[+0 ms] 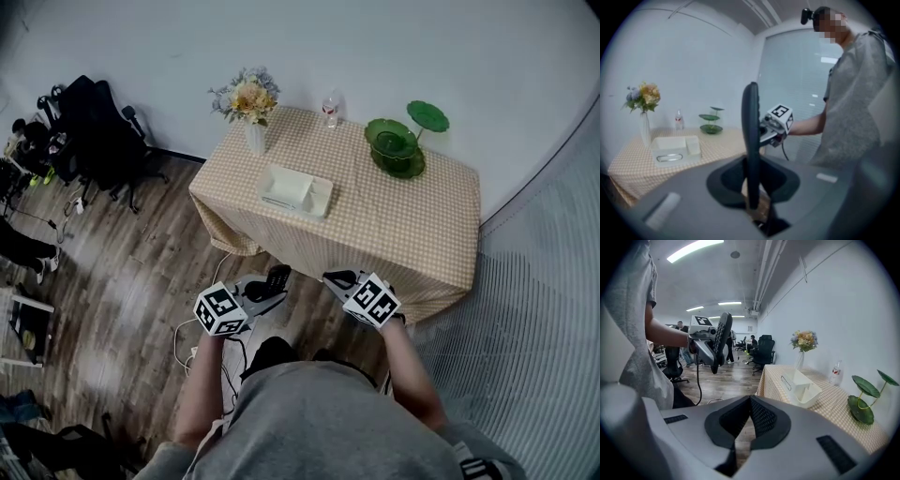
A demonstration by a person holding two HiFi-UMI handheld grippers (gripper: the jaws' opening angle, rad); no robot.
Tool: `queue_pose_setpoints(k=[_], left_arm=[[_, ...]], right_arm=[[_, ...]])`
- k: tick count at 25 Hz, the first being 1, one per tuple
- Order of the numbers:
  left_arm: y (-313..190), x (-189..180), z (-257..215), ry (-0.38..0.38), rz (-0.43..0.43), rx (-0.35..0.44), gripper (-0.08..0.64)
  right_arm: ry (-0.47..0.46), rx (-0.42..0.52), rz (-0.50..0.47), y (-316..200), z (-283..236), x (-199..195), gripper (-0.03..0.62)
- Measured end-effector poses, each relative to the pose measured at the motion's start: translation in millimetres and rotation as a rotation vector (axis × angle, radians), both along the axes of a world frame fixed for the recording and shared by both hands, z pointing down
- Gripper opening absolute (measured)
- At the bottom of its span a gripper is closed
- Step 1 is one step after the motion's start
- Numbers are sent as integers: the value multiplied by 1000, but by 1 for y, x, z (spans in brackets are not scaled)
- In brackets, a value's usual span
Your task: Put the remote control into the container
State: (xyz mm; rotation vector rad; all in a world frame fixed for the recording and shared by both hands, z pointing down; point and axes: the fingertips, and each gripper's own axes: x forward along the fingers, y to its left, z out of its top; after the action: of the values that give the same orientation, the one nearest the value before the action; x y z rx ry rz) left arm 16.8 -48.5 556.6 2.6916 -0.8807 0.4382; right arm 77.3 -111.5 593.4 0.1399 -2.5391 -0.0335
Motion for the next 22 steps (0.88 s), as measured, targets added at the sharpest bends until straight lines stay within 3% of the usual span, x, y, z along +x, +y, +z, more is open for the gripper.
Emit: queue_pose_setpoints(k=[11, 22], left_arm=[[-28, -8, 2, 26, 34, -3, 55], [-80, -61, 2, 44, 106, -5, 55]], right_arm=[[18, -5, 30, -27, 1, -7, 18], [39, -4, 93, -71, -1, -58, 17]])
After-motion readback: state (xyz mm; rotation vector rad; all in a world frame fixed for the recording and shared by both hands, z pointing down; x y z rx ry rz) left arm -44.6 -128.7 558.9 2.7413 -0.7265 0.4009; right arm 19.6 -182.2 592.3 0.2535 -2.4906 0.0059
